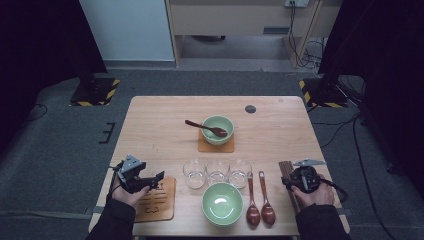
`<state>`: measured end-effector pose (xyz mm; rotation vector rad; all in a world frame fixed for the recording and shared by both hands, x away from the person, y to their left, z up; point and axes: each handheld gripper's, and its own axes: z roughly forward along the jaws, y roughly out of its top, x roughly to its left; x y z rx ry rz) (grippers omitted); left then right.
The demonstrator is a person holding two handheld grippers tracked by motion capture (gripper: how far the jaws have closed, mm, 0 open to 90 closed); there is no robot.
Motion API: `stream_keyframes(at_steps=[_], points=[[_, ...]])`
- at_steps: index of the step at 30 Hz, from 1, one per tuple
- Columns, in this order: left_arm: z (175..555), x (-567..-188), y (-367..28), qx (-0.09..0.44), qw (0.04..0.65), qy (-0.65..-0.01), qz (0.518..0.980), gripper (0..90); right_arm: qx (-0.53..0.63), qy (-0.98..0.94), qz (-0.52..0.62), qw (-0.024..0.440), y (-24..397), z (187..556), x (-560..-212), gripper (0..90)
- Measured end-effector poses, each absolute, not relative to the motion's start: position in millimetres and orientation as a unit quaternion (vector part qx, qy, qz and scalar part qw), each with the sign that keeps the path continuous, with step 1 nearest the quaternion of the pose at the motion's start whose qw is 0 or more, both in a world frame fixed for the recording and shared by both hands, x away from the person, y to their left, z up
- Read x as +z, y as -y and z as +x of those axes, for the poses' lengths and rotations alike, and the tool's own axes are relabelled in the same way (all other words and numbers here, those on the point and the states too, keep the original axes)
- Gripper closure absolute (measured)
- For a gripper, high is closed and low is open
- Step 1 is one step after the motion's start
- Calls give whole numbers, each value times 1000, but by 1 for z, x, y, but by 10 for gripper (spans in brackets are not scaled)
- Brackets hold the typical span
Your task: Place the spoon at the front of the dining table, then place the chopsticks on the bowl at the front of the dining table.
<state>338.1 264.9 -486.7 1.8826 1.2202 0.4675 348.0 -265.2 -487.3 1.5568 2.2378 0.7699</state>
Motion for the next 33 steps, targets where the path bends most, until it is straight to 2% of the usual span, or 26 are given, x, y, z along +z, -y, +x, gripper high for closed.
stream_keyframes(at_steps=[3,8,19,33], points=[[338,-487,-266,186,412,-488,747,156,256,-785,546,143,264,347,-487,681],[339,-488,-265,183,412,-486,749,156,248,-787,550,128,263,347,-490,708],[339,-488,-265,181,410,-484,751,157,235,-788,559,110,263,348,-497,707],[340,-488,-264,180,408,-484,753,157,224,-789,562,109,262,349,-501,707]])
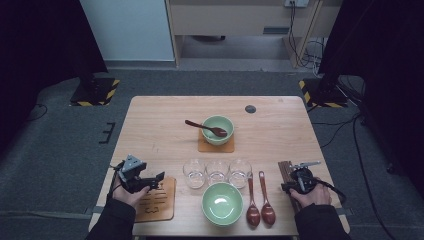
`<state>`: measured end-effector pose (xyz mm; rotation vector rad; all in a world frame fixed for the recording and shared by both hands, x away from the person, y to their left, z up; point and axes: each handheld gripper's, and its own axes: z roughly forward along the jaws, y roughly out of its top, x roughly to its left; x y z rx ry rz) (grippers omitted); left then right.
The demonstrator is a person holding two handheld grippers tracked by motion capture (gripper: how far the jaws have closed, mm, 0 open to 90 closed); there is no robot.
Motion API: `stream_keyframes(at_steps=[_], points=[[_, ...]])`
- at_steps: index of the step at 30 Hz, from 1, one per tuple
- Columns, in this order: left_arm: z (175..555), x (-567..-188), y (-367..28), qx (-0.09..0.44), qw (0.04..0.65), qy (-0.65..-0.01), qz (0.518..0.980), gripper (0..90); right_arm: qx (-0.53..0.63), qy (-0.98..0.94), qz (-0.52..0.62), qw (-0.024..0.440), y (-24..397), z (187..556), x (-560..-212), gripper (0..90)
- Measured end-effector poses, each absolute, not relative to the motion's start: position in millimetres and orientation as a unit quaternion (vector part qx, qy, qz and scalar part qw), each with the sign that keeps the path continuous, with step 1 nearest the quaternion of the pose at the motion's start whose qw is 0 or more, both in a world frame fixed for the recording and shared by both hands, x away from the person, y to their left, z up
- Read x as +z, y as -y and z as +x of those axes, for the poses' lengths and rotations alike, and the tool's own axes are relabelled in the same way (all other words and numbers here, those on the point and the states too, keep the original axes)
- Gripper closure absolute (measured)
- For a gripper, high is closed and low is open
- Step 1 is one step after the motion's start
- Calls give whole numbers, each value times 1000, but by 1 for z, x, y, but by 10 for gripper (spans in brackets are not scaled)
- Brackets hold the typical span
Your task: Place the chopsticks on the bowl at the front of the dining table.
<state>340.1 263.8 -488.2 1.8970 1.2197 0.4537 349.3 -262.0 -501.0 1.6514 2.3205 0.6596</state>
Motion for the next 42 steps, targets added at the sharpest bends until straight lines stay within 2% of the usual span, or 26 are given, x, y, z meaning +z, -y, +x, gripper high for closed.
stream_keyframes(at_steps=[24,35,42], points=[[340,-489,-263,178,404,-482,757,156,185,-800,556,129,249,350,-503,783],[340,-489,-263,178,403,-482,757,156,192,-787,572,130,249,349,-504,842],[340,-489,-264,179,403,-482,757,157,197,-782,579,122,249,350,-503,846]])
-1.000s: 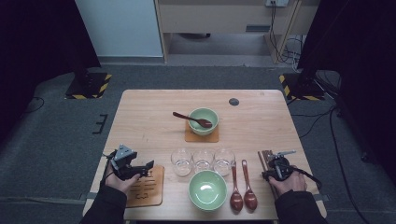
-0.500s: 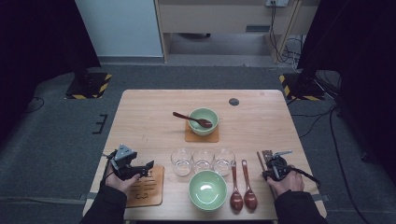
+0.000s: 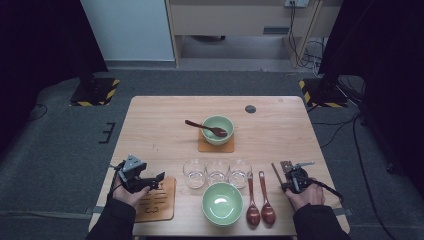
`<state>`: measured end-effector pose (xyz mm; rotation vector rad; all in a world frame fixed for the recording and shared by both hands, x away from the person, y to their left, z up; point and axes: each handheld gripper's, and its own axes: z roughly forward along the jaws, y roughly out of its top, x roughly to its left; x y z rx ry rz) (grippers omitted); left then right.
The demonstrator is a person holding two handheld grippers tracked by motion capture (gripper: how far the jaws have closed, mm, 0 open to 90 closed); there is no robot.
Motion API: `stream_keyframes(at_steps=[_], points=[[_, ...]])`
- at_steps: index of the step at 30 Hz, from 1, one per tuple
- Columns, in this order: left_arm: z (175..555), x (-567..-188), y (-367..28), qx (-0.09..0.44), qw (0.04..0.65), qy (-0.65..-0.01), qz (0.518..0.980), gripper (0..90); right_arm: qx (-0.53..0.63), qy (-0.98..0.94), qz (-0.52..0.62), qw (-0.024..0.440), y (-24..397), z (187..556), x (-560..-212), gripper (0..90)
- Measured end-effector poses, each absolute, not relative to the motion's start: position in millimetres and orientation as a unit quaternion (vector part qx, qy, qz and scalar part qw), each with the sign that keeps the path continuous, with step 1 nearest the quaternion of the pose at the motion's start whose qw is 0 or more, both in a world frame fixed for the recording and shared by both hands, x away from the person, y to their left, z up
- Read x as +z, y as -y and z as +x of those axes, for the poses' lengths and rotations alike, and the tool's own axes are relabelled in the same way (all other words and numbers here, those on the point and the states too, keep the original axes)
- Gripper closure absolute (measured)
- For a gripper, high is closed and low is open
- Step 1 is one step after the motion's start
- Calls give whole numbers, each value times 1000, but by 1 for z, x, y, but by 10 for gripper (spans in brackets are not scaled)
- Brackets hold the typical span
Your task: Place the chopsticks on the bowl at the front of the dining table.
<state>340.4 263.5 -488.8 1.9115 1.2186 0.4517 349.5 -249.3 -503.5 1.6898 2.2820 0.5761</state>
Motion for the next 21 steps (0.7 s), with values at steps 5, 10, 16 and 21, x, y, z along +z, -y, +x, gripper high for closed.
stream_keyframes(at_steps=[5,10,16,21], points=[[340,-489,-264,179,403,-482,757,157,231,-768,585,120,253,350,-499,847],[340,-489,-264,180,403,-483,757,157,274,-748,594,107,258,350,-494,847],[340,-489,-264,180,403,-482,757,157,310,-732,597,106,263,351,-490,847],[340,-489,-264,180,402,-481,758,157,327,-724,598,105,265,351,-488,847]])
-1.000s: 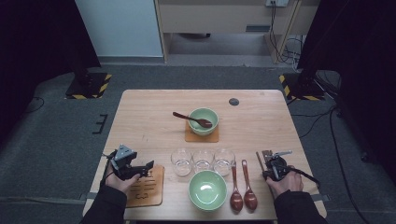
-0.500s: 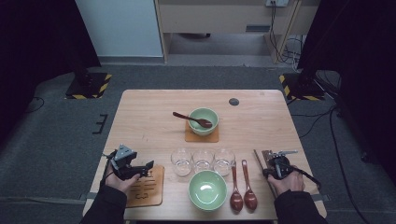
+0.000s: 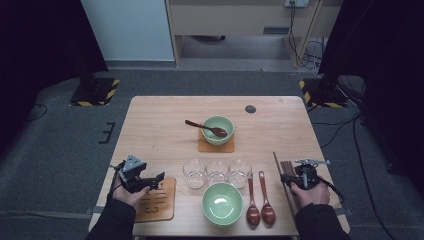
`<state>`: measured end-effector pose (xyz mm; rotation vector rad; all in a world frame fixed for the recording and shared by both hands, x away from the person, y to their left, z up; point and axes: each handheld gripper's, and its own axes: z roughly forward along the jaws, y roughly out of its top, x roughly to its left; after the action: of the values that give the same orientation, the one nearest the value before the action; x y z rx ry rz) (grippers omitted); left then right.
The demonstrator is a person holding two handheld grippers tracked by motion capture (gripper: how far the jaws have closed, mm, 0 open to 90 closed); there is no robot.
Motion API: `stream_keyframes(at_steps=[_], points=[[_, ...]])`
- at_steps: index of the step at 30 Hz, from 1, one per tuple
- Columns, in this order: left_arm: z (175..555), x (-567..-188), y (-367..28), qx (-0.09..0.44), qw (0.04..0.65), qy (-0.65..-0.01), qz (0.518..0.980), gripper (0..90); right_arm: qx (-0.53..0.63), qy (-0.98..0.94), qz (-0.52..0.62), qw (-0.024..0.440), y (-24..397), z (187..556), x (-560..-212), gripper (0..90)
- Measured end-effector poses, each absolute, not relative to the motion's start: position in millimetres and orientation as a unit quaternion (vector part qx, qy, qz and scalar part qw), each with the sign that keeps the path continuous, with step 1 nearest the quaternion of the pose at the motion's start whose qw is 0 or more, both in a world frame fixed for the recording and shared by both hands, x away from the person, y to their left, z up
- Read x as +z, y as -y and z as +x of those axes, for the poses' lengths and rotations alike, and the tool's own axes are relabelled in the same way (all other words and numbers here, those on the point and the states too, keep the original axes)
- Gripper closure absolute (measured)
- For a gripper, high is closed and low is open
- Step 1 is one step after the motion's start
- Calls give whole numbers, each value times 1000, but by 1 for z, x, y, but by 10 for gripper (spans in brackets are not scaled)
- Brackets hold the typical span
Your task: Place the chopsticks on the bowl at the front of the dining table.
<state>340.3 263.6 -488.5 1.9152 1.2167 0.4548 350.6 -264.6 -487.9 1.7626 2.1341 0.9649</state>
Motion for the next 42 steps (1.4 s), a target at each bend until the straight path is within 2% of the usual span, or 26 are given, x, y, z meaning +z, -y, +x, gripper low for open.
stream_keyframes(at_steps=[42], points=[[341,-490,-263,177,402,-483,757,157,455,-667,581,99,275,351,-456,848]])
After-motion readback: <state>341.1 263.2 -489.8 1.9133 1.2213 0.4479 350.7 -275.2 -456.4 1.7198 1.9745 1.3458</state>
